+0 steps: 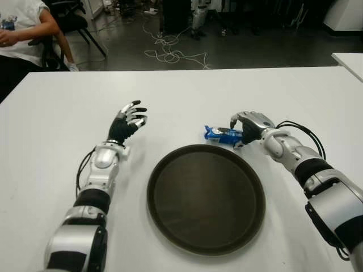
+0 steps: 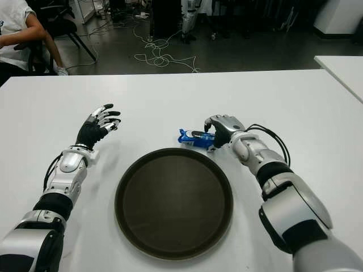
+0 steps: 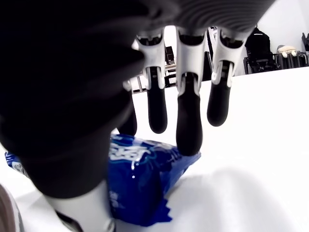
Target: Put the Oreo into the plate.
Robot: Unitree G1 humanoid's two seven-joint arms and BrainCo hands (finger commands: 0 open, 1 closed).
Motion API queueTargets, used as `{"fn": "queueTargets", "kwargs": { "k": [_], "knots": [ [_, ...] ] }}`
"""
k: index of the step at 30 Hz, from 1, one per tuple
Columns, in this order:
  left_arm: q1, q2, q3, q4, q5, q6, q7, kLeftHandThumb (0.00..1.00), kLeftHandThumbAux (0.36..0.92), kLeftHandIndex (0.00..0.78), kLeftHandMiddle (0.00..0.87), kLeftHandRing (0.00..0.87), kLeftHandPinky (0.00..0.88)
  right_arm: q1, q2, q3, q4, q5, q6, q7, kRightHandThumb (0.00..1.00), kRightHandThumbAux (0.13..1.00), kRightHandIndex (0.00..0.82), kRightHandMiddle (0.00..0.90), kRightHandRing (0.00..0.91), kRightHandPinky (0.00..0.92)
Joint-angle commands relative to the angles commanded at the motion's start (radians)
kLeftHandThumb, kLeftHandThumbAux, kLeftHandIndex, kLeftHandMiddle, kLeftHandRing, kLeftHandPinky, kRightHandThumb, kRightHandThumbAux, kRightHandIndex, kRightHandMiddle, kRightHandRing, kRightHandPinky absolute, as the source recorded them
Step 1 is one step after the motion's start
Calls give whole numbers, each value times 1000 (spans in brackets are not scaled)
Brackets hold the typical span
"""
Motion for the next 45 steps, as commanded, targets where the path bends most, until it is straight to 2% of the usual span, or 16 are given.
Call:
{"fn": "queueTargets", "kwargs": {
  "k": [13, 20, 23, 29, 35, 45],
  "knots": [
    [-5, 3, -8, 10, 14, -8, 13, 341, 767, 178, 282, 290, 310, -3, -4, 14, 1, -11, 9, 24, 0, 897, 420, 383, 404, 410],
    [-4, 1, -8, 7, 9, -6, 11, 337, 773, 170, 275, 290, 308, -6, -5, 23, 3, -17, 17, 31, 0, 898, 426, 410, 433, 440],
    [-4, -1, -6, 7, 5, -4, 9, 345, 770, 169, 276, 293, 317, -7, -5, 27, 3, -18, 22, 29, 0, 888, 400, 382, 407, 412],
    [-5, -3, -6, 10, 3, -11, 8, 371, 768, 175, 278, 293, 333, -8, -6, 31, 2, -15, 27, 41, 0, 863, 330, 285, 298, 310],
    [-6, -2, -7, 10, 5, -11, 9, 372, 769, 179, 277, 288, 329, -11, -6, 35, -1, -14, 37, 59, 0, 850, 285, 244, 248, 261],
    [-6, -3, -8, 11, 6, -3, 11, 391, 776, 176, 280, 290, 324, -9, -7, 29, -5, -6, 41, 64, 0, 864, 296, 237, 232, 257]
  ]
}}
